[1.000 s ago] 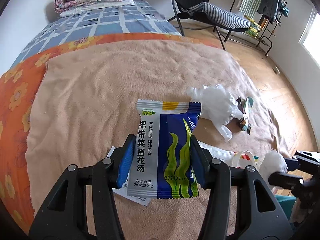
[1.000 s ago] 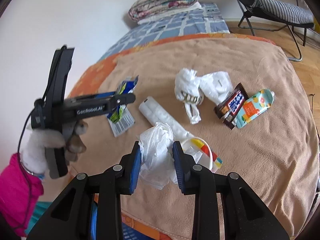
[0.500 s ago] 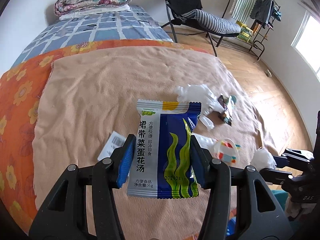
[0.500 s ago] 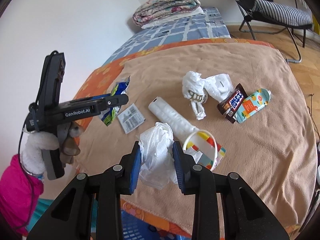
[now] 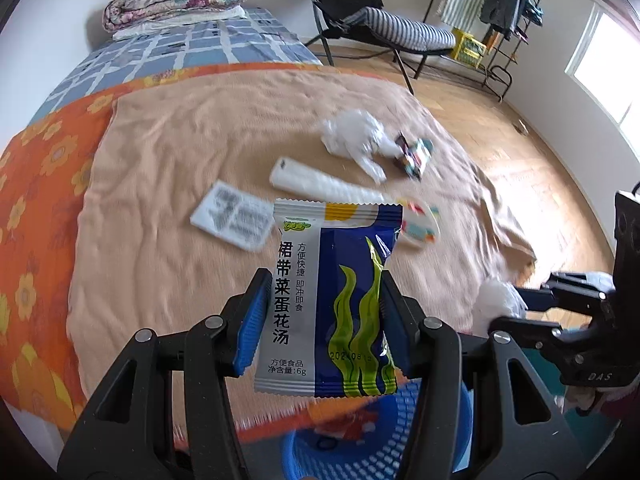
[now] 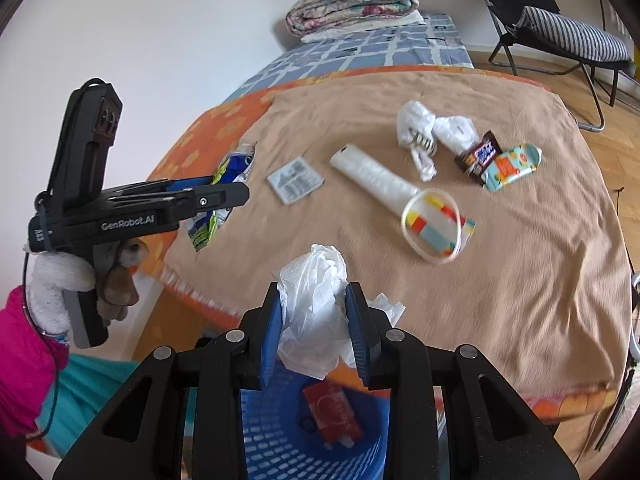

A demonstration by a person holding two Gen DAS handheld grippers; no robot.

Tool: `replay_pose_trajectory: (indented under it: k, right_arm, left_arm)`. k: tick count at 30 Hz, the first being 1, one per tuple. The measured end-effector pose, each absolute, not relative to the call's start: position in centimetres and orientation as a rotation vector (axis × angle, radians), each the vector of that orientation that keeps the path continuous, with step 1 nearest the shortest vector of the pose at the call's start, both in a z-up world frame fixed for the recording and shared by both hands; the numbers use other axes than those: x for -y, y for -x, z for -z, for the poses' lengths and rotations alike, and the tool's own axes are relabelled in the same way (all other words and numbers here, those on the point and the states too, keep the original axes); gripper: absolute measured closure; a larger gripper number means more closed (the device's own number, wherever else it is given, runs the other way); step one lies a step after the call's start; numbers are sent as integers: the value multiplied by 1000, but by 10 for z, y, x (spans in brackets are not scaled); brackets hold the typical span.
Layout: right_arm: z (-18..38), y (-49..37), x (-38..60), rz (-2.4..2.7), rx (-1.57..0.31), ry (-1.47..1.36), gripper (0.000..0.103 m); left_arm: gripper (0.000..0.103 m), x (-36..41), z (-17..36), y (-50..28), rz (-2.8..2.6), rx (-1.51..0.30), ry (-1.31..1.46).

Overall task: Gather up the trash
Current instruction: 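Lift the packet and tissue and carry both over the blue basket, then open the left tool over the basket while the right tool releases the tissue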

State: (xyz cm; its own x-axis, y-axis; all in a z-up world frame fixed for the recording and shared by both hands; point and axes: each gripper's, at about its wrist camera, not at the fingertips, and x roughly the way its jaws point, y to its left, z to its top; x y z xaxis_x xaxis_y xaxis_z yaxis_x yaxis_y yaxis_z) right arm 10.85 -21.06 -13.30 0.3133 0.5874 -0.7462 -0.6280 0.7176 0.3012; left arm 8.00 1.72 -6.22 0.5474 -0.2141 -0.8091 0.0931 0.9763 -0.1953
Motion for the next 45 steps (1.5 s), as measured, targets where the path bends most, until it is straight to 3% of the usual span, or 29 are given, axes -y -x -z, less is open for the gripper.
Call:
replay_pose_trajectory:
  k: [22,42,45]
  right_arm:
    - [198,-24,222,-796,-1077,164,72]
    - [230,-14,222,-778,-1158,204,72]
    - [234,-15,221,-776,-1175,202,68]
  left_arm:
    - [49,19,139,36,242,-1124,142]
    - [48,37,180,61,254,-1226,112]
    - [48,38,182,60,253,-1237,105]
